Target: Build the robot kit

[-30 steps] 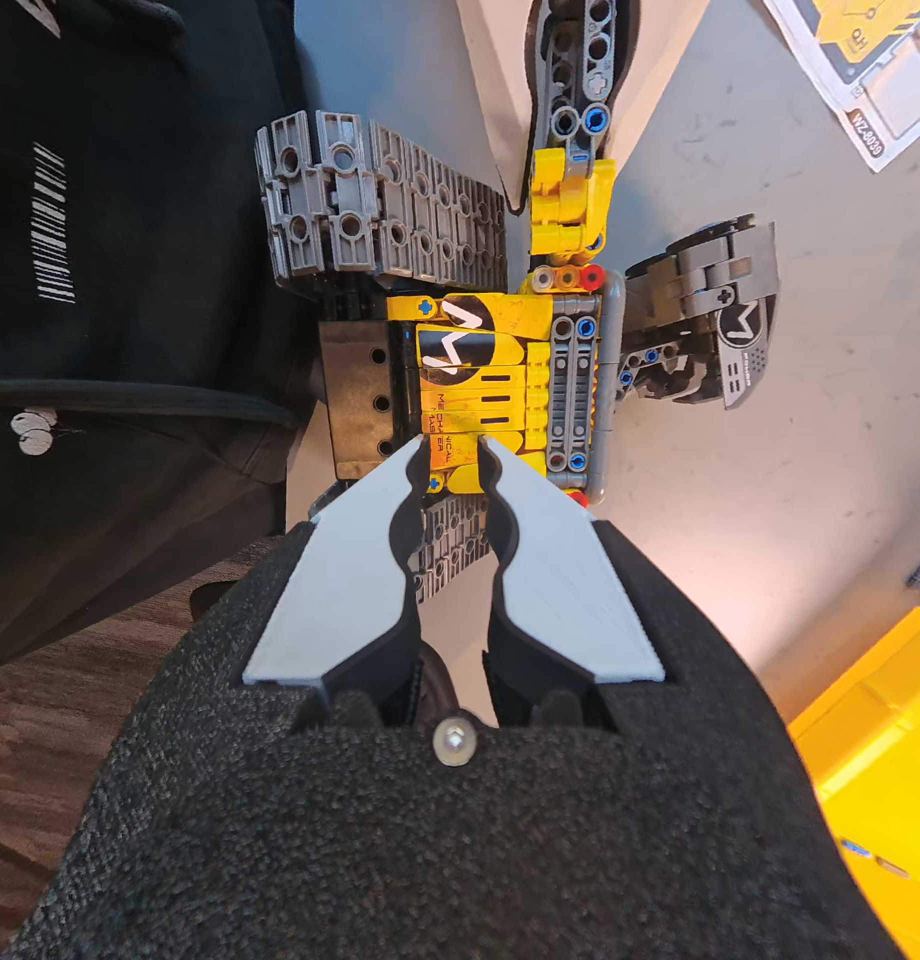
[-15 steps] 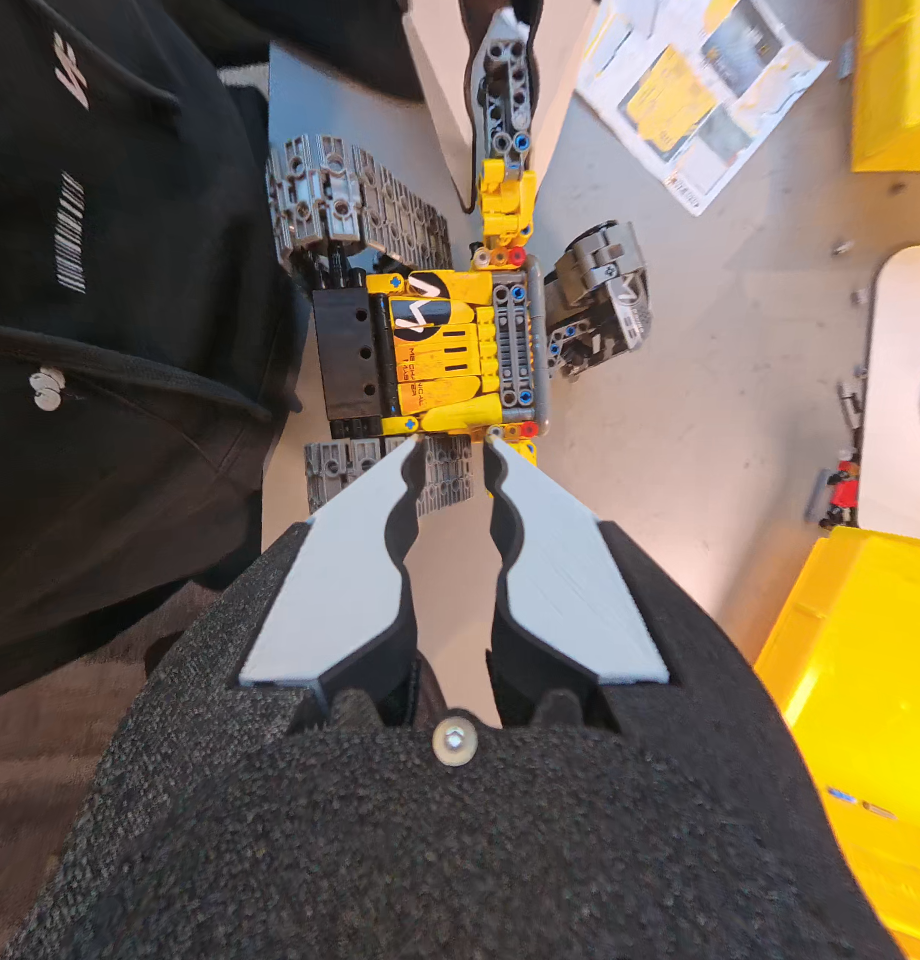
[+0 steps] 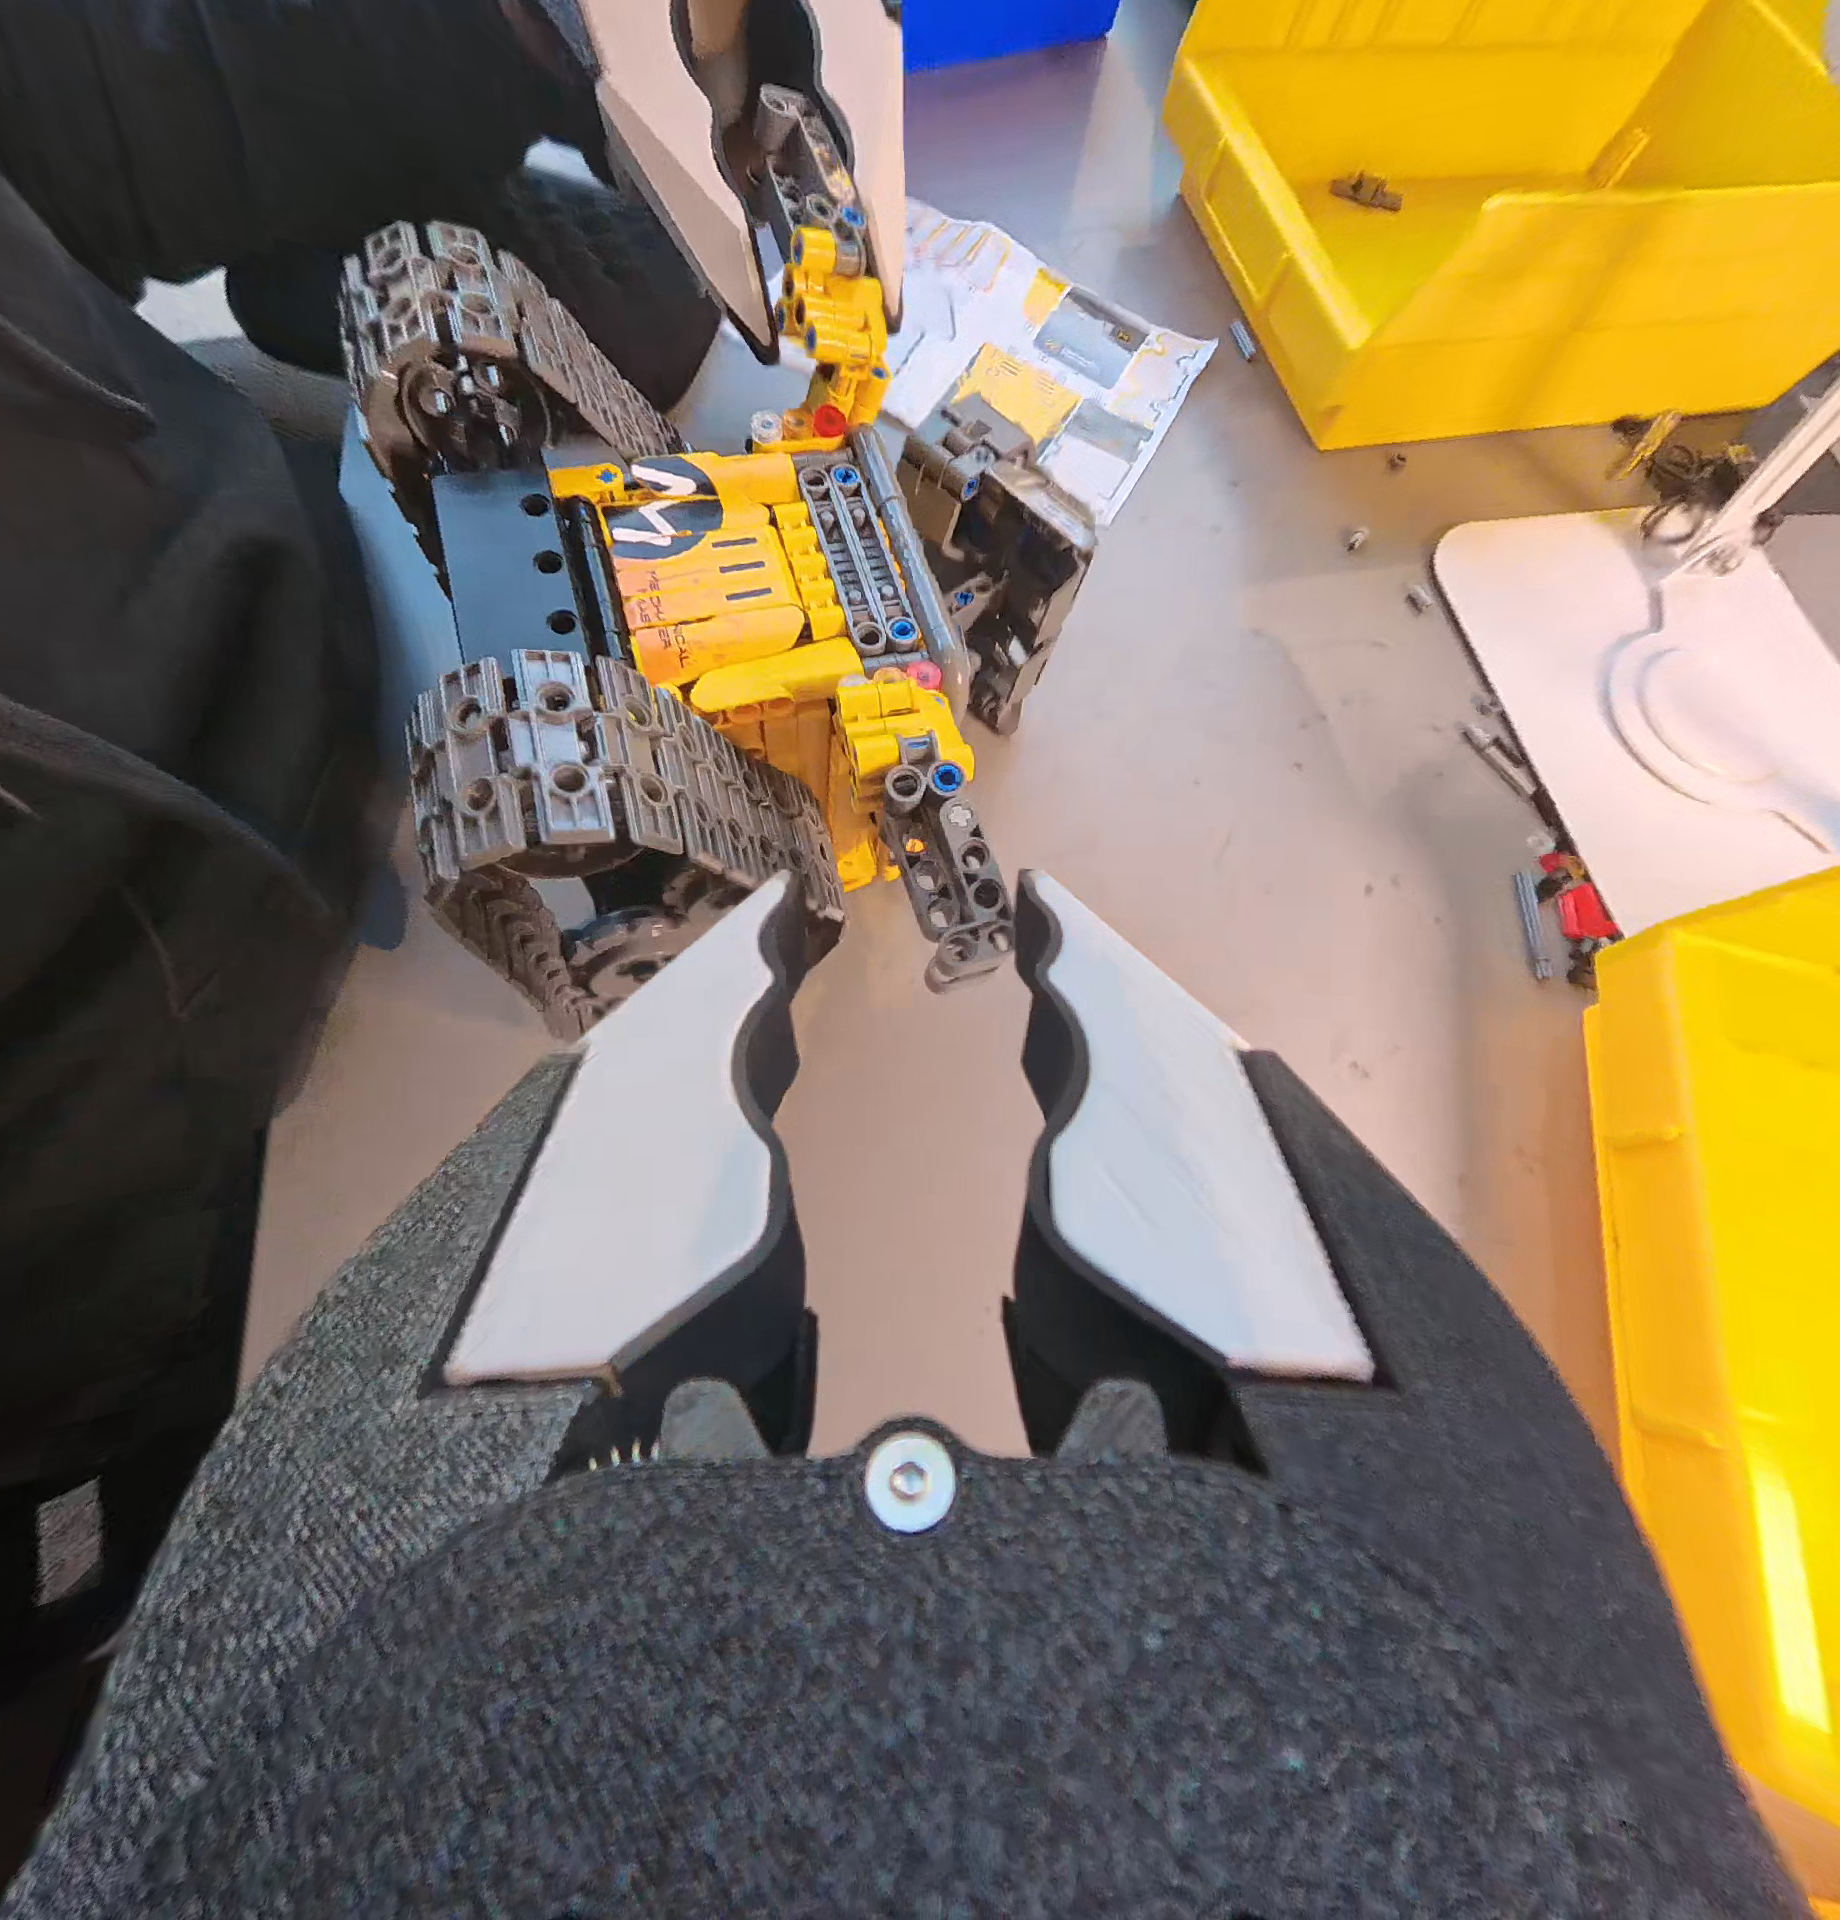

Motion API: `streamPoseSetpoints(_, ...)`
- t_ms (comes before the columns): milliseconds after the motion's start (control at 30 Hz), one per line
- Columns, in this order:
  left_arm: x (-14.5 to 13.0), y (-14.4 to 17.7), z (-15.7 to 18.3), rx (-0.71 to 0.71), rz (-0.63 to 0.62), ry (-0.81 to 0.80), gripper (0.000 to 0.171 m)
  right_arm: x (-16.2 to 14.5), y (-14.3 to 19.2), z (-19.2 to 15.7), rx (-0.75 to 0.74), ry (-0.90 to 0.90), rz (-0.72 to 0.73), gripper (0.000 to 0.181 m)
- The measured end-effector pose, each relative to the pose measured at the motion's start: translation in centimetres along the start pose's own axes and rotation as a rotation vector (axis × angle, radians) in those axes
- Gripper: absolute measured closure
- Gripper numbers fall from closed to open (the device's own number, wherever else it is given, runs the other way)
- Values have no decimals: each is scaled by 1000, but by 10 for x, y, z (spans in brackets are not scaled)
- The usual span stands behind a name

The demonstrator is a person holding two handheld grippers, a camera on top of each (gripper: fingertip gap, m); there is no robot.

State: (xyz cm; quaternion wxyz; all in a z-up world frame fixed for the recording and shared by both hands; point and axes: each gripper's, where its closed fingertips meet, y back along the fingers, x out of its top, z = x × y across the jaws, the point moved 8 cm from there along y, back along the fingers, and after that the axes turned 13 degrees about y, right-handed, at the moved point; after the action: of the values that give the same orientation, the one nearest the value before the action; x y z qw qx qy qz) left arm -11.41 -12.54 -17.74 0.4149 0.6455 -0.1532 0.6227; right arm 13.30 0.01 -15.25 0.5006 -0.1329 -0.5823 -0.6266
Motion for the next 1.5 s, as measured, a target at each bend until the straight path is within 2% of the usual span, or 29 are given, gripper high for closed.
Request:
streamPoseSetpoints(67, 1, -1, 1, 16, -1, -26, 146, -1, -1, 4, -30, -2, 60, 163)
streamPoseSetpoints(200, 0, -2, 8, 34, 13, -106, 146, -5, -2, 8, -15, -16, 125, 171)
streamPoseSetpoints(300, -7, -1, 16, 23, 41, -123, 146, -9, -1, 6, 10, -23, 178, 171)
streamPoseSetpoints(433, -10, 4, 20, -17, 51, -56, 145, -12, 1, 7, 37, -17, 283, 169)
streamPoseSetpoints(500, -2, 18, 25, -131, 108, 21, 127, -10, 7, 10, 65, -32, 385, 160)
streamPoseSetpoints(533, 3, 30, 23, -138, 151, 63, 125, -9, 12, 12, 70, -42, 454, 157)
streamPoseSetpoints(600, 11, 58, 10, -28, 263, 110, 131, -7, 23, 17, 56, -76, 602, 153)
streamPoseSetpoints(667, 5, 81, -13, 201, 252, 193, 136, -12, 32, 25, -6, -126, 704, 153)
streamPoseSetpoints(767, -27, 101, -54, 595, -5, 379, 133, -24, 37, 36, -116, -192, 735, 153)
streamPoseSetpoints(800, -40, 103, -66, 688, -99, 438, 127, -26, 38, 38, -140, -206, 746, 153)
streamPoseSetpoints(867, -61, 100, -85, 773, -218, 541, 115, -28, 38, 41, -170, -240, 772, 153)
streamPoseSetpoints(933, -75, 90, -99, 770, -244, 631, 101, -29, 36, 42, -190, -253, 779, 153)
streamPoseSetpoints(1033, -93, 85, -114, 811, -342, 662, 93, -31, 32, 39, -221, -235, 742, 154)
streamPoseSetpoints(1167, -93, 83, -109, 795, -385, 563, 115, -36, 27, 38, -247, -230, 719, 156)
streamPoseSetpoints(1200, -91, 83, -107, 785, -378, 528, 145, -37, 26, 39, -251, -237, 719, 157)
streamPoseSetpoints(1233, -88, 82, -103, 759, -350, 506, 165, -38, 25, 40, -255, -245, 720, 157)
streamPoseSetpoints(1300, -82, 82, -99, 716, -286, 510, 171, -39, 23, 42, -260, -257, 723, 157)
streamPoseSetpoints(1433, -75, 87, -95, 713, -248, 480, 171, -39, 23, 44, -272, -270, 729, 157)
streamPoseSetpoints(1500, -64, 90, -91, 672, -156, 477, 171, -38, 24, 45, -286, -280, 742, 157)
